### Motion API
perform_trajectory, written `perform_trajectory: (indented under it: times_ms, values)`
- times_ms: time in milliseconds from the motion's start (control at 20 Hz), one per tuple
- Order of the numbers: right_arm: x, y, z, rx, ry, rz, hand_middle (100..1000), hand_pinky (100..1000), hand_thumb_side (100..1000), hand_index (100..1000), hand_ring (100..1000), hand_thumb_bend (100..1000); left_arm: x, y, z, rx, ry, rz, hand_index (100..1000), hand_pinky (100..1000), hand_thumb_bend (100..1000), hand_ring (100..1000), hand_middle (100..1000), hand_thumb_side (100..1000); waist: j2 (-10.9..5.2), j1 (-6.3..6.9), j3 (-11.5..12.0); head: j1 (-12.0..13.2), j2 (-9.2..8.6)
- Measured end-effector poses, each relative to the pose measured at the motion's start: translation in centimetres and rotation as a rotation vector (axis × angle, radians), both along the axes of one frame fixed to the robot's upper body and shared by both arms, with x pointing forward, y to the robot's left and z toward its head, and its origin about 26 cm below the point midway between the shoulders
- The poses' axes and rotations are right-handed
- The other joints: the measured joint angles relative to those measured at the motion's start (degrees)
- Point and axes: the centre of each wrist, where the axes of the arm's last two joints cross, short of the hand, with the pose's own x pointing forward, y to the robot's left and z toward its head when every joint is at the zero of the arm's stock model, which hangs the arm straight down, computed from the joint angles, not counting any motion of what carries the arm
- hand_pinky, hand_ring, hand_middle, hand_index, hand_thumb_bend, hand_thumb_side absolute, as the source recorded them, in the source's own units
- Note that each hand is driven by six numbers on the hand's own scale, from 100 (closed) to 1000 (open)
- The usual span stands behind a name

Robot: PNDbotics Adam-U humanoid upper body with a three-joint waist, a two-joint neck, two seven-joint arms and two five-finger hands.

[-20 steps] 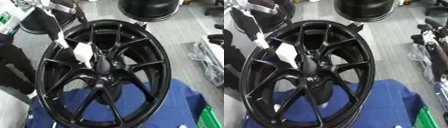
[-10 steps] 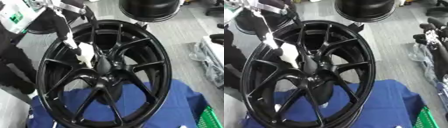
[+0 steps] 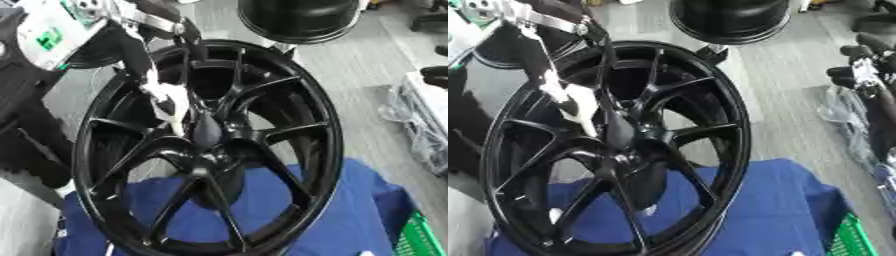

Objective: Pull the pin out of the wheel hub.

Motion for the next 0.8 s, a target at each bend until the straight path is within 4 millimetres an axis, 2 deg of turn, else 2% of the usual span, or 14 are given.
perform_trajectory:
  times_ms: [450, 650, 800]
  values:
    - [0.0, 0.0, 0.0, 0.0, 0.0, 0.0, 786, 762, 630, 899, 692, 100, 0.2, 0.2, -0.7, 0.014, 0.007, 0.001, 791, 827, 604, 837, 719, 290, 0.0, 0.0, -0.01, 0.12, 0.0]
    - [0.0, 0.0, 0.0, 0.0, 0.0, 0.0, 786, 762, 628, 899, 691, 100, 0.2, 0.1, -1.0, 0.022, 0.011, 0.0, 743, 801, 557, 802, 673, 184, 0.0, 0.02, -0.01, 0.17, 0.01]
    - [0.0, 0.0, 0.0, 0.0, 0.0, 0.0, 786, 762, 629, 899, 691, 100, 0.2, 0.1, -1.2, 0.027, 0.014, -0.001, 719, 781, 481, 783, 646, 151, 0.0, 0.02, 0.01, 0.19, 0.01]
